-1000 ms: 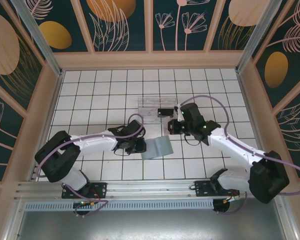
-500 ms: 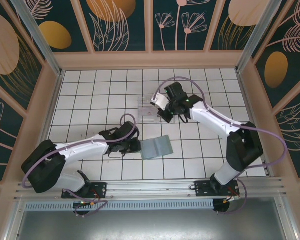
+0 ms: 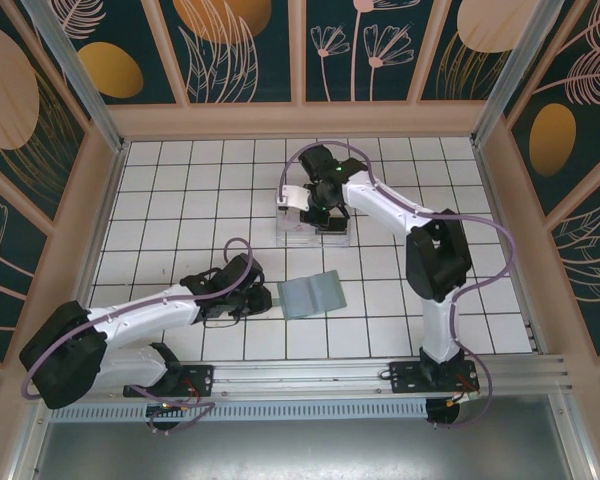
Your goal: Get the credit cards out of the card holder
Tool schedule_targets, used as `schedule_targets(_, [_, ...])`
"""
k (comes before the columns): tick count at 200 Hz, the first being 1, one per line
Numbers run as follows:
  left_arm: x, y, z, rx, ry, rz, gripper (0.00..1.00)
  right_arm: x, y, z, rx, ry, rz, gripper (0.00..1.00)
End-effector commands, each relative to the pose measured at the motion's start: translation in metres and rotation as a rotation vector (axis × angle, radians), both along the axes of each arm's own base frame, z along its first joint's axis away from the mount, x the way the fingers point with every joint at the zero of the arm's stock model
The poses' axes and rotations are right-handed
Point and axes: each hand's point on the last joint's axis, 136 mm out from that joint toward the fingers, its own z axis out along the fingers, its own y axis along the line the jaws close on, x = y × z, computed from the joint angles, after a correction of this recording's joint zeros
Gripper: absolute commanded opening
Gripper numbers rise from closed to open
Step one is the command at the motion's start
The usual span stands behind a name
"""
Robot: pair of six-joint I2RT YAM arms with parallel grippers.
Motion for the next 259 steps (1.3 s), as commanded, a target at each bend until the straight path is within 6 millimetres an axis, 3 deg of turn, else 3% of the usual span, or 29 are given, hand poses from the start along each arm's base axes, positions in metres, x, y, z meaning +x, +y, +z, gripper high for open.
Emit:
schedule_targets(1, [0.002, 0.002, 0.002, -0.019, -0.007, 0.031, 0.21, -0.01, 0.007, -0.004, -0.05, 0.026, 0.08, 0.0])
schedule_targets(56, [0.002, 0.009, 0.008, -0.019, -0.023, 0.048, 0.21, 0.001, 0.013, -0.022, -0.127, 0.015, 0.094, 0.0])
schedule_targets(108, [0.001, 0.013, 0.009, -0.025, -0.028, 0.064, 0.21, -0.005, 0.018, -0.031, -0.166, 0.031, 0.125, 0.0])
schedule_targets(137, [0.001, 0.014, 0.01, -0.027, -0.031, 0.065, 0.22, -0.005, 0.02, -0.032, -0.163, 0.03, 0.125, 0.12])
schedule_targets(175, [0.001, 0.012, 0.013, -0.038, -0.038, 0.059, 0.22, 0.005, 0.028, -0.01, -0.136, -0.045, 0.113, 0.23])
schedule_targets(200, [0.002, 0.011, 0.013, -0.035, -0.038, 0.057, 0.22, 0.014, 0.031, 0.006, -0.123, -0.129, 0.109, 0.24])
schedule_targets(238, [0.001, 0.011, 0.012, -0.035, -0.033, 0.056, 0.22, 0.03, 0.024, 0.014, -0.144, -0.26, 0.074, 0.24])
schedule_targets(259, [0.002, 0.012, 0.012, -0.034, -0.037, 0.06, 0.22, 0.024, 0.026, 0.019, -0.119, -0.264, 0.079, 0.24])
